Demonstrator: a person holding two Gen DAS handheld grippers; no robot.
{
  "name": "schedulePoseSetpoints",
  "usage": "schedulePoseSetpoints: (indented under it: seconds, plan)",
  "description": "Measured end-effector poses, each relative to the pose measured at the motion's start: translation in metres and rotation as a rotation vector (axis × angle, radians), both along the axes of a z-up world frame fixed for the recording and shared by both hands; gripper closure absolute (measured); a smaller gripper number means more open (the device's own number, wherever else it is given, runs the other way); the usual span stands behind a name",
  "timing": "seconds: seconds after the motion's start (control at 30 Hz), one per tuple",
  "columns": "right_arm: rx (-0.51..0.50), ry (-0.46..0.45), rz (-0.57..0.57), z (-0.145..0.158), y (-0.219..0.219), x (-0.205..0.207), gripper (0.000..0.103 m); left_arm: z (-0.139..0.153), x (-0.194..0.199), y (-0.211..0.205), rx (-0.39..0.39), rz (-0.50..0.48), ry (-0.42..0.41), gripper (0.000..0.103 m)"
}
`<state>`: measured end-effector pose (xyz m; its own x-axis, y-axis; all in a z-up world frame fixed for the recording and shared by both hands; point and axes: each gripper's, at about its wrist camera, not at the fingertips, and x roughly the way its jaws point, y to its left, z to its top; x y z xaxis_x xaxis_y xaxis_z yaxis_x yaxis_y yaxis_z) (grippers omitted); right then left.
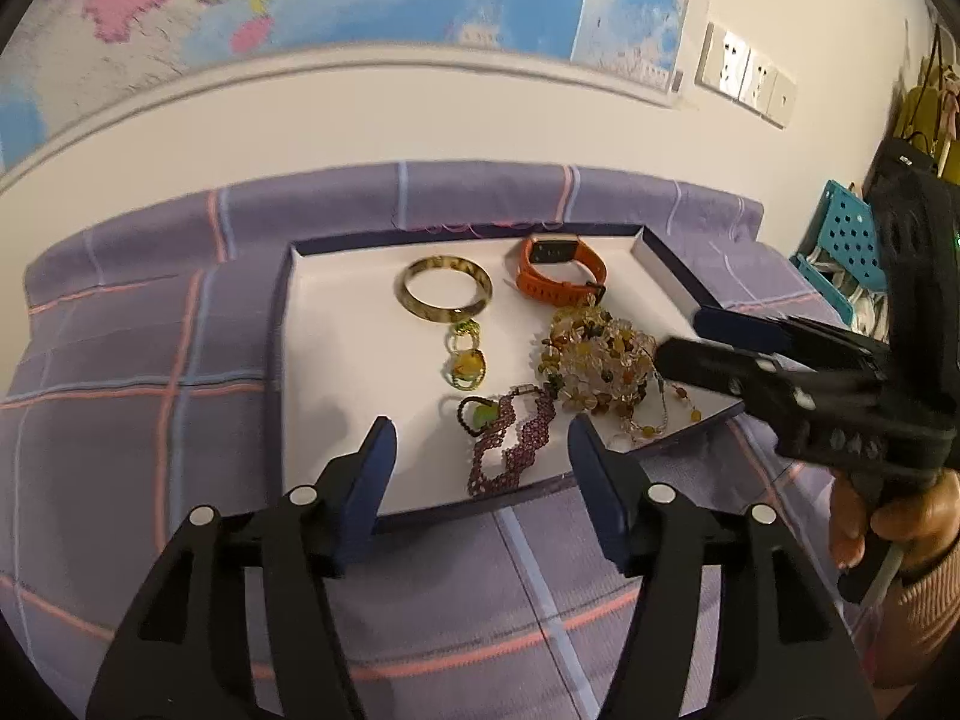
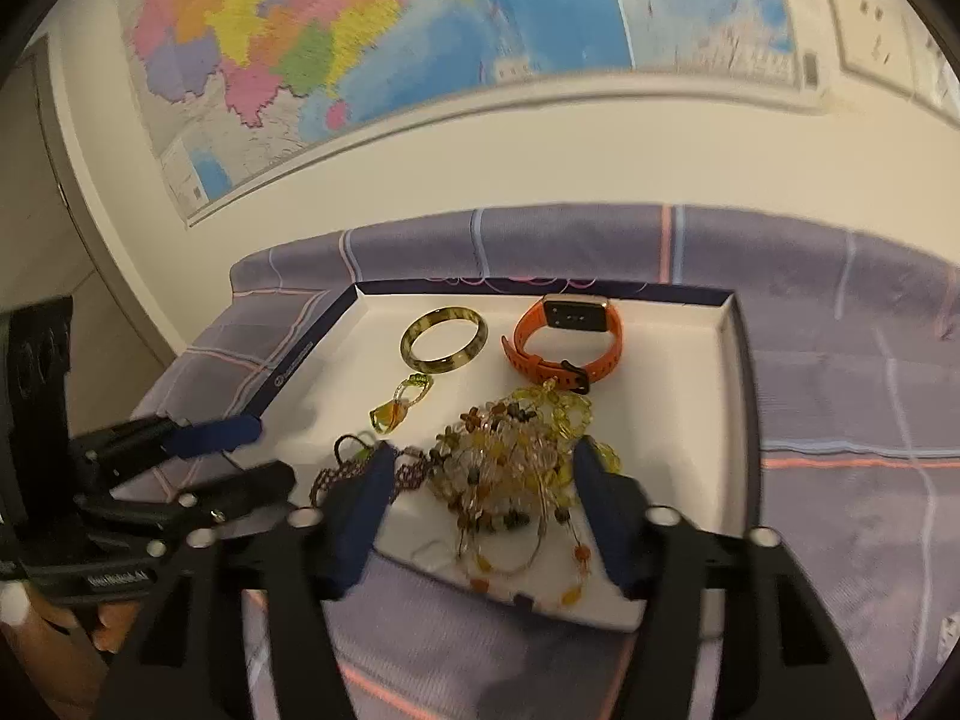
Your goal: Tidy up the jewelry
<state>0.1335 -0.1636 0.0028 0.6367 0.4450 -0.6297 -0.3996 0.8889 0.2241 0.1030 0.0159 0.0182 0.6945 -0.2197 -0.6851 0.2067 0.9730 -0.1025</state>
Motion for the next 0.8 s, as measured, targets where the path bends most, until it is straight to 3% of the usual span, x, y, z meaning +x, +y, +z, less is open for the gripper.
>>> schedulePoseSetpoints:
  seconds: [0.03, 0.1, 0.13, 0.47, 0.8]
  plan:
    - [-0.011, -0.011, 0.0, 0.001, 0.001, -0.005, 0.04, 0.001, -0.005, 0.001, 0.006, 0.01, -0.009, 0.03]
    - [-0.039, -0.046, -0.014, 0.002, 0.002, -0.019, 0.025, 0.003, -0.015, 0.002, 0.016, 0.045, -0.036, 0.01]
    - [-0.046, -0.058, -0.021, 0.002, 0.003, -0.025, 0.023, 0.004, -0.02, 0.002, 0.016, 0.056, -0.048, 0.006]
    - [-0.089, -0.088, -0.047, -0.012, 0.008, -0.076, 0.007, -0.007, -0.054, 0.006, 0.056, 0.137, -0.045, 0.006]
    - [-0.091, -0.082, -0.068, -0.018, 0.003, -0.104, 0.007, -0.008, -0.077, 0.0, 0.109, 0.169, -0.062, 0.006]
